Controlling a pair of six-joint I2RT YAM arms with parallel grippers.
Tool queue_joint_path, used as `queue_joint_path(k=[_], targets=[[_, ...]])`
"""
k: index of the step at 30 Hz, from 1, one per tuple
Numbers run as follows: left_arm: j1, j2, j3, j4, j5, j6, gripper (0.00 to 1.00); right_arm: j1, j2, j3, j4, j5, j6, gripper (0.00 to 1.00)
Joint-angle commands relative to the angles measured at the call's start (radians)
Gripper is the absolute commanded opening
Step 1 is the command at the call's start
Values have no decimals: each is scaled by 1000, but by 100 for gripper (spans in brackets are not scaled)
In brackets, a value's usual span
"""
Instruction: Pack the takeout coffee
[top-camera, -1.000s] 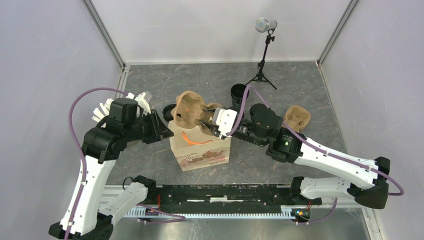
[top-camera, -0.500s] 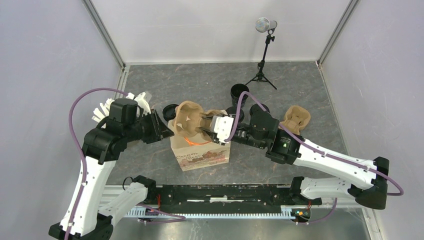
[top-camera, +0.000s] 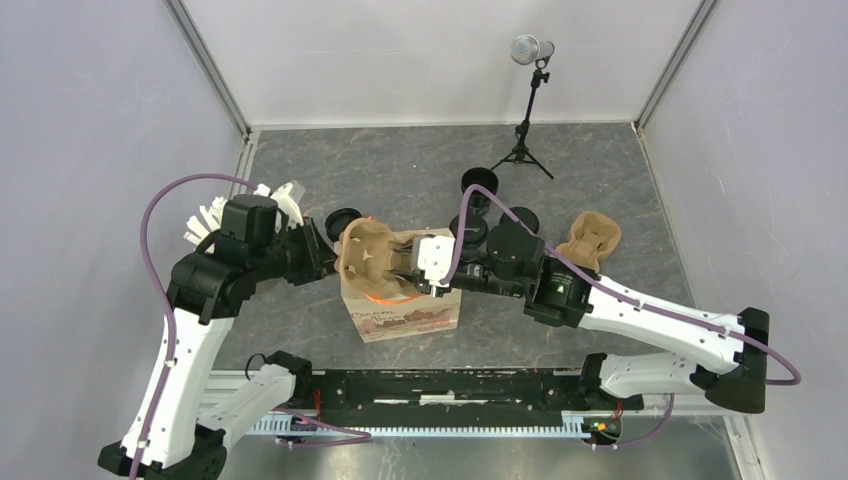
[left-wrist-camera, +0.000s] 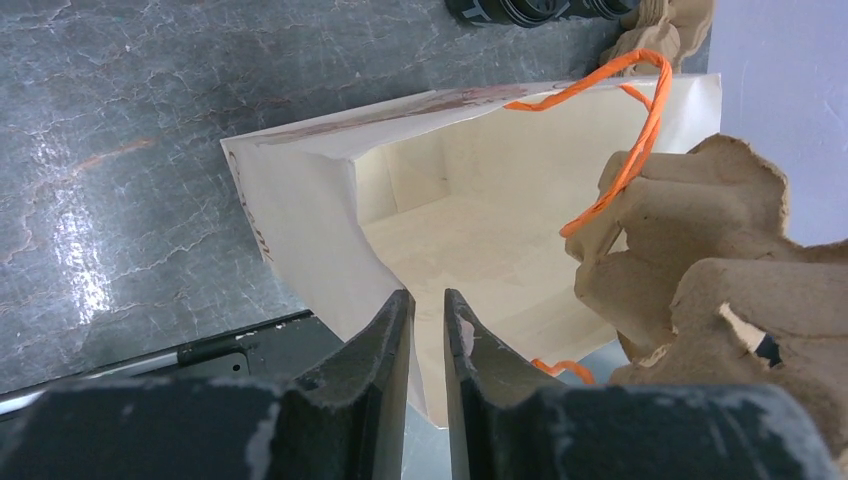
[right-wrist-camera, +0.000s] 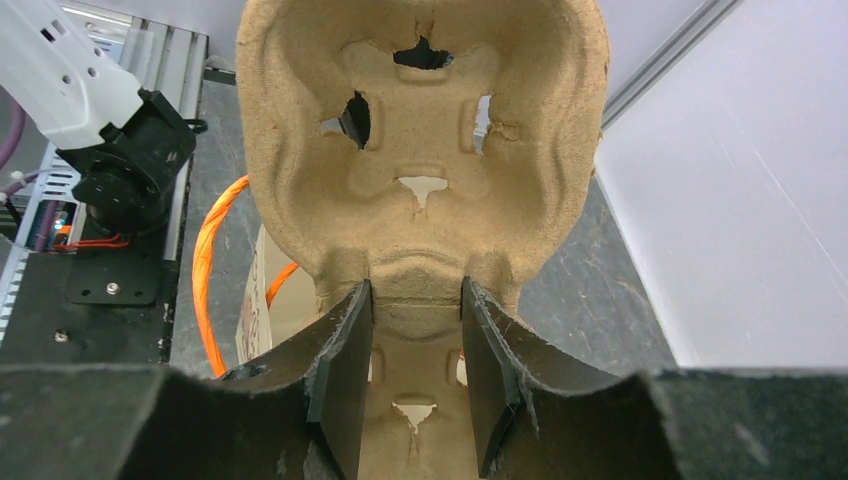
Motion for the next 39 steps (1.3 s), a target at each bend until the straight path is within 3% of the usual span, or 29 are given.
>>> queue_joint_path(k=[1, 5, 13, 23, 31, 39], targets=[[0, 2, 21, 26, -16, 3, 26, 25, 16, 63, 12, -7, 50, 42], [0, 18, 45, -2, -36, -1, 29, 39, 25, 60, 13, 12, 52, 41], [0, -20, -13, 53, 1, -62, 45, 37, -1, 36, 12, 81, 25, 41], [1, -25, -36, 63, -17, -58, 43, 29, -15, 17, -26, 160, 70, 41], [0, -14, 49, 66, 46, -52, 52, 19, -2, 19, -47, 205, 113, 42], [0, -17, 1, 12, -38, -71, 48, 13, 40, 52, -115, 211, 95, 42]])
